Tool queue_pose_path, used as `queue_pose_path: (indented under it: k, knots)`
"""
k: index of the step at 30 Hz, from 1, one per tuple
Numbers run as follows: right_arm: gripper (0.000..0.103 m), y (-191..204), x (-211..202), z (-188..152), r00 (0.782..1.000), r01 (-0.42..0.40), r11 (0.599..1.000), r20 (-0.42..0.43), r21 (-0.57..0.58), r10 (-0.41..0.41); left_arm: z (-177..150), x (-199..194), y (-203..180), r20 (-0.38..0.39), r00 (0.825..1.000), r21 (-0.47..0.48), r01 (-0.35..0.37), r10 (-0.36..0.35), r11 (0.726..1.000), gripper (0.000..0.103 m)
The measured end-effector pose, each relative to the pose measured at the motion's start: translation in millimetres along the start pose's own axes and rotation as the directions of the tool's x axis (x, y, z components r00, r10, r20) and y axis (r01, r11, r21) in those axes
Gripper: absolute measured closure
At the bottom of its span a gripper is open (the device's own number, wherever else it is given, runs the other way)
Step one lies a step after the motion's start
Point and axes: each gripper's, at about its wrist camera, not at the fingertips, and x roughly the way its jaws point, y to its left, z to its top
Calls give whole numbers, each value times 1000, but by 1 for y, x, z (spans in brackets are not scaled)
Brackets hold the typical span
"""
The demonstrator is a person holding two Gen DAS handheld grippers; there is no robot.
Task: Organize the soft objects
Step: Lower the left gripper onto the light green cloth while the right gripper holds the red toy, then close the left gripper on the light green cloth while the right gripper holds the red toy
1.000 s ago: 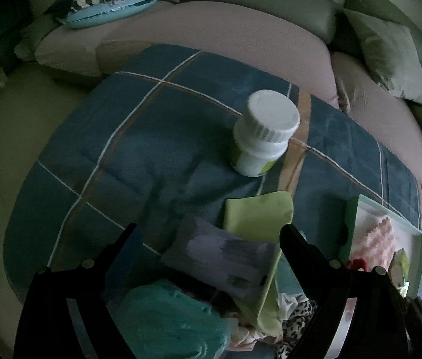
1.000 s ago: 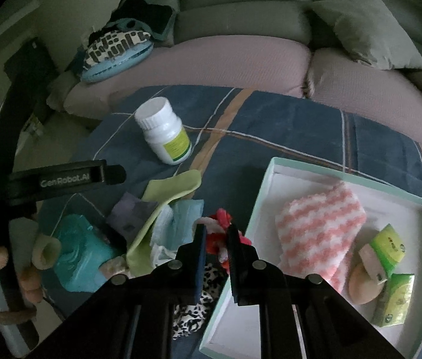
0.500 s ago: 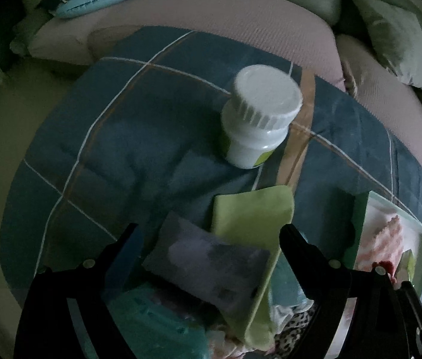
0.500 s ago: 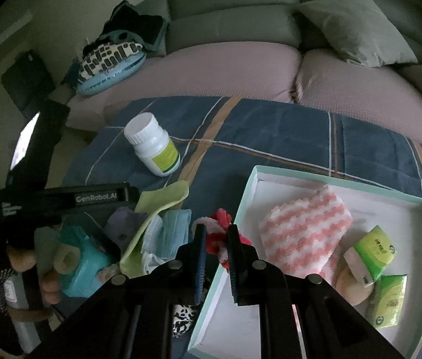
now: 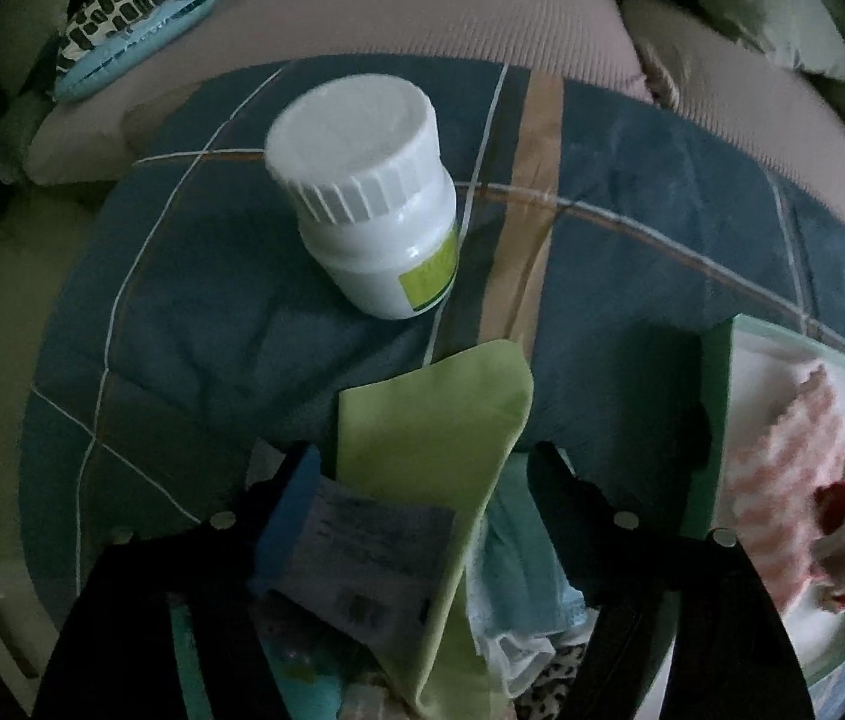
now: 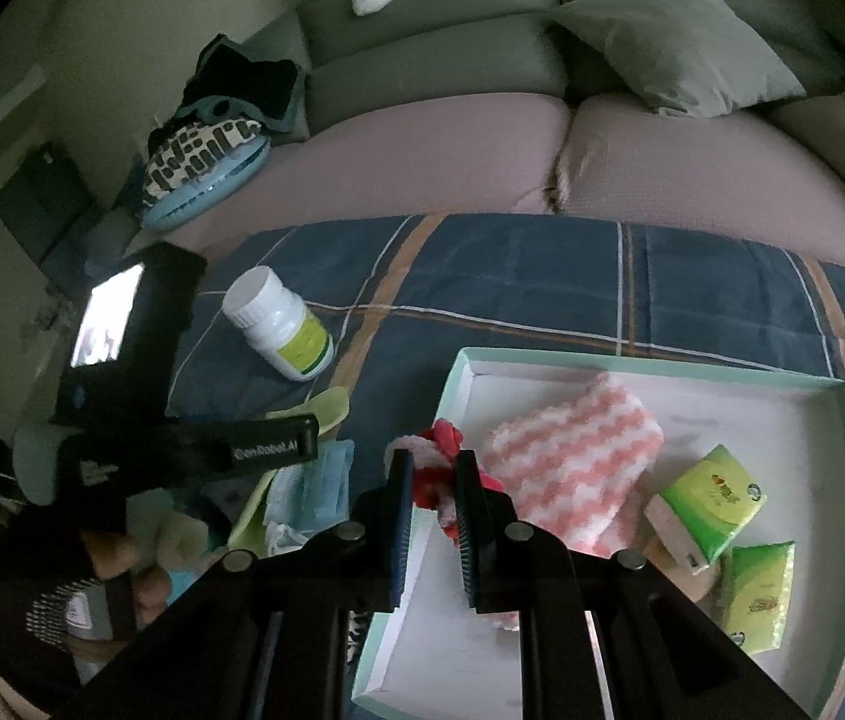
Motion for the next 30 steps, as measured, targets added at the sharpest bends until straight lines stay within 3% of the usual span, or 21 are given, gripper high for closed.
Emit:
queue_pose_path:
  k: [6, 10, 16, 25, 30]
  knots:
    - [88, -6, -2, 1, 1000, 0, 1000, 5, 15, 0, 1, 7, -10, -3, 1000, 30, -29, 29, 999, 61]
    - [89, -7, -2, 1, 1000, 0, 1000, 5, 21, 0, 2, 10, -15, 18, 999, 46, -37, 37, 998, 68]
    - [89, -8, -3, 1, 1000, -1, 1000, 5, 22, 1, 0, 15, -18, 11, 1000, 51, -28, 28, 998, 89]
    - [89, -8, -2, 0, 1000, -5, 1000, 3, 25, 5, -6, 9, -22, -8, 1000, 32, 31, -31, 999, 87]
    - [88, -9, -2, 0, 1000, -5, 1000, 5, 25, 5, -8, 9, -24, -23, 1000, 59, -14, 15, 998, 72]
